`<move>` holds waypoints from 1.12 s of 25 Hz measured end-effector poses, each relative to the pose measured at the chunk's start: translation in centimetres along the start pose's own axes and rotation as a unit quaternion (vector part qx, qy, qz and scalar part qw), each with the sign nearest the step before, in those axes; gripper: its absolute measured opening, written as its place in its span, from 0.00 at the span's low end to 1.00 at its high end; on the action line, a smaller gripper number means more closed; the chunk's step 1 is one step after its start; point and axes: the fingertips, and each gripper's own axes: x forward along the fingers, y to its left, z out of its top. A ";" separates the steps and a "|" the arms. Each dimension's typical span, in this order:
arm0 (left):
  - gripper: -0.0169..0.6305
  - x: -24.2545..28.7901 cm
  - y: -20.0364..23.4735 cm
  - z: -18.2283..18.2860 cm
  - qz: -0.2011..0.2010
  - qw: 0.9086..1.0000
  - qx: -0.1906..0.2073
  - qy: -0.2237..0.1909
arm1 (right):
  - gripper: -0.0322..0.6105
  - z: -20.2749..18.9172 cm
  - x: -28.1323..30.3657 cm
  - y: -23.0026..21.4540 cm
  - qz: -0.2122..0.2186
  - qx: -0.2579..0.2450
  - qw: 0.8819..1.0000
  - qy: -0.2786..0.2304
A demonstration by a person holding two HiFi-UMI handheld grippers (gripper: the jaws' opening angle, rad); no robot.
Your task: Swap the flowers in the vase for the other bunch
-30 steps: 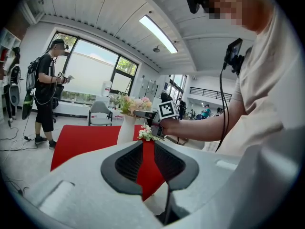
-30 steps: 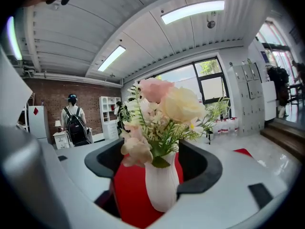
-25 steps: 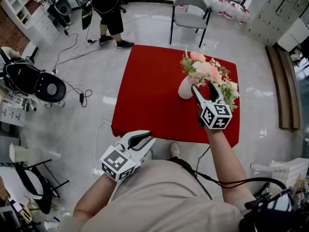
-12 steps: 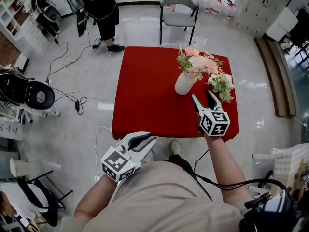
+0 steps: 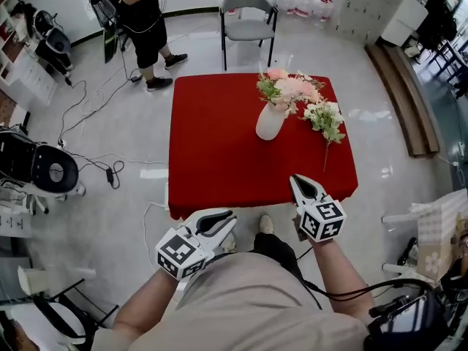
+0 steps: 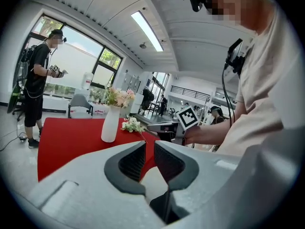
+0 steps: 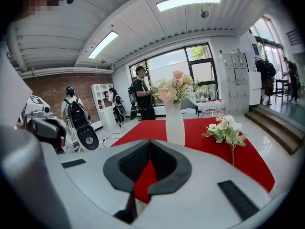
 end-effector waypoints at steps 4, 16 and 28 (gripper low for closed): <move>0.11 0.5 -0.7 -0.1 -0.012 1.000 0.008 0.002 | 0.07 -1.6 -2.5 2.1 0.011 -0.025 0.999 0.017; 0.05 3.2 -7.1 0.0 -0.018 1.000 0.018 0.012 | 0.07 -5.1 -10.1 5.2 0.066 -0.024 0.997 0.035; 0.05 5.5 -18.1 -2.8 -0.012 1.000 0.015 0.015 | 0.07 -8.3 -20.2 3.1 0.082 -0.041 0.996 0.021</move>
